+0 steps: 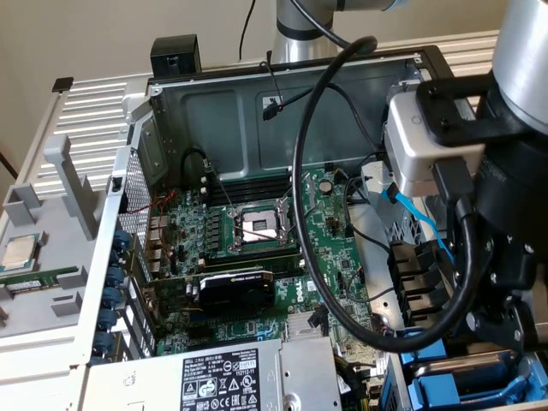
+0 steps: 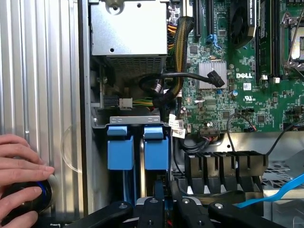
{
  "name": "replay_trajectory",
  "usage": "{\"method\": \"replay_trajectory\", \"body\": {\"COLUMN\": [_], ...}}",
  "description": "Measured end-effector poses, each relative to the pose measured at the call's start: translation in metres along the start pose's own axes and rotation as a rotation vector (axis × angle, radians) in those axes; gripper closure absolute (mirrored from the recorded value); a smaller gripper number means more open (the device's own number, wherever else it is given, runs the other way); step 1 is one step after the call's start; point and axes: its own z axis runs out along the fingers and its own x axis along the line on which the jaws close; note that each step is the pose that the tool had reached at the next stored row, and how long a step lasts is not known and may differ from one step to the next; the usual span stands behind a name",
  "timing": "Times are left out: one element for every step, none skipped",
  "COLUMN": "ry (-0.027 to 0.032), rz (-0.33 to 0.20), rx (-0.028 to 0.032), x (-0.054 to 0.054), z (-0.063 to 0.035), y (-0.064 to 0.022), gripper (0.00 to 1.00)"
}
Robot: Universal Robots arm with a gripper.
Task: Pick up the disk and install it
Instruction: 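Insert the second disk wire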
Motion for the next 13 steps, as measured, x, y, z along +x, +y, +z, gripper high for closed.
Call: {"method": "replay_trajectory", "body": {"ry": [0.0, 0.0001, 0.0001, 0.0, -0.0001, -0.0001, 0.0, 0.0, 0.0001, 0.0001, 0.0, 0.0, 0.0], "rz": [0.0, 0.0, 0.0, 0.0, 0.0, 0.0, 0.0, 0.0, 0.0, 0.0, 0.0, 0.0, 0.0], "rx": [0.0, 0.0, 0.0, 0.0, 0.0, 0.0, 0.0, 0.0, 0.0, 0.0, 0.0, 0.0, 0.0], "x": [0.0, 0.0, 0.0, 0.0, 0.0, 0.0, 0.0, 0.0, 0.0, 0.0, 0.0, 0.0, 0.0001], "z": [0.0001, 0.0002, 0.0003, 0.0005, 0.0007, 0.0008, 0.001, 0.0011, 0.0012, 0.0014, 0.0017, 0.0019, 0.0022], "y": [0.0, 0.0, 0.0, 0.0, 0.0, 0.0, 0.0, 0.0, 0.0, 0.0, 0.0, 0.0, 0.0], "gripper": [0.84, 0.84, 0.84, 0.84, 0.84, 0.84, 0.84, 0.84, 0.84, 0.84, 0.84, 0.84, 0.84]}}
